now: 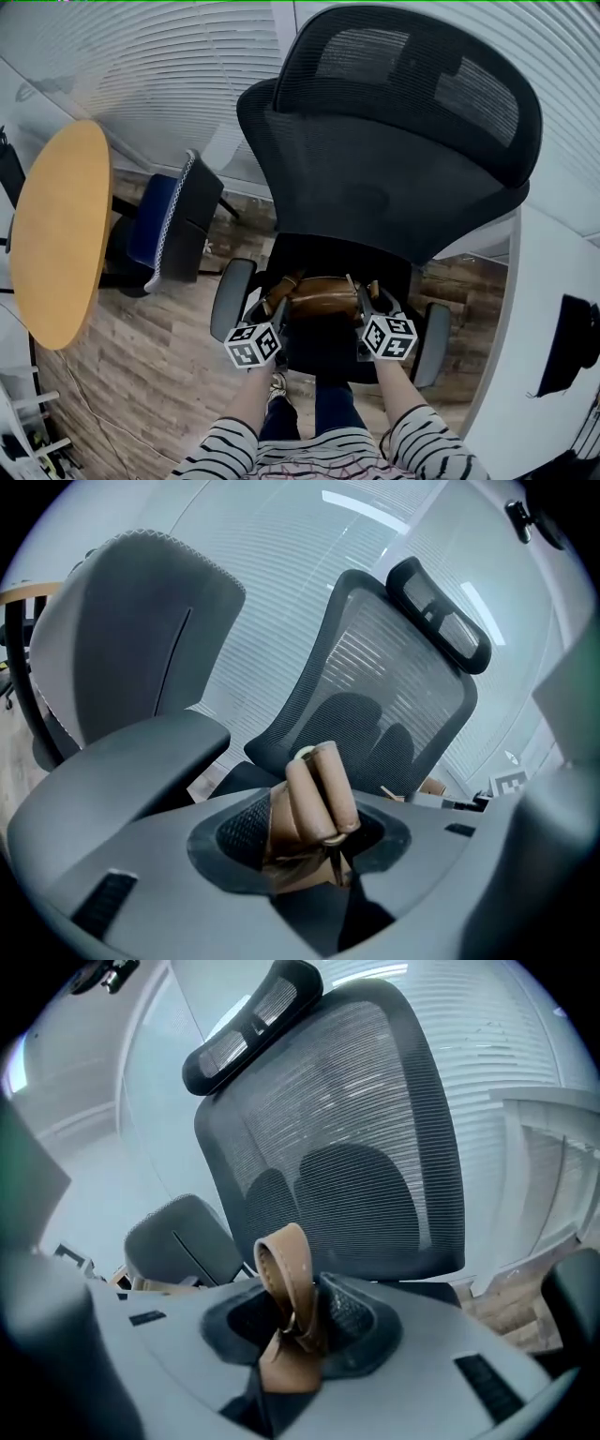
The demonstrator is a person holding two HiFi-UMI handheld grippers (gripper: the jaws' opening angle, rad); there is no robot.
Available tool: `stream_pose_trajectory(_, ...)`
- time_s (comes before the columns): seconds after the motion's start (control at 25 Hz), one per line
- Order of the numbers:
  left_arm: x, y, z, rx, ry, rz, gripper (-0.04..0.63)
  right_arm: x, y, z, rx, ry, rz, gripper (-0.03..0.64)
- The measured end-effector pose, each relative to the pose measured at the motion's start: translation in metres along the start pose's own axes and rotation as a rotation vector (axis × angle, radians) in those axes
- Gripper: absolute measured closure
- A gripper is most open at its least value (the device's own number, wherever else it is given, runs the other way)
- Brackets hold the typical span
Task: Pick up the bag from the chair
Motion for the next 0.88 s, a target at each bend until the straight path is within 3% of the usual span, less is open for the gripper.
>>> stream_pose_trajectory(0.32,0.011,0.038,-0.015,0.058,-0.071,0.044,0.393,-0.023,0.048,0.002,0.06,-0.037,0.013,0.492)
stream_pose_trajectory(0.88,0.038,0.121,-0.072,0.194,-0.183,0.172,0.393,-0.091,0.156,-0.016,0.265,-0.051,0.044,0.492)
Point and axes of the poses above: the fingertips, and each gripper's own axes: y backward along the fingers, x to its right, z out of its underside, the point moved 8 cm from there along y, backward along the fingers, and after that the axes turned 14 degrees about -y, right-handed, at the moved point
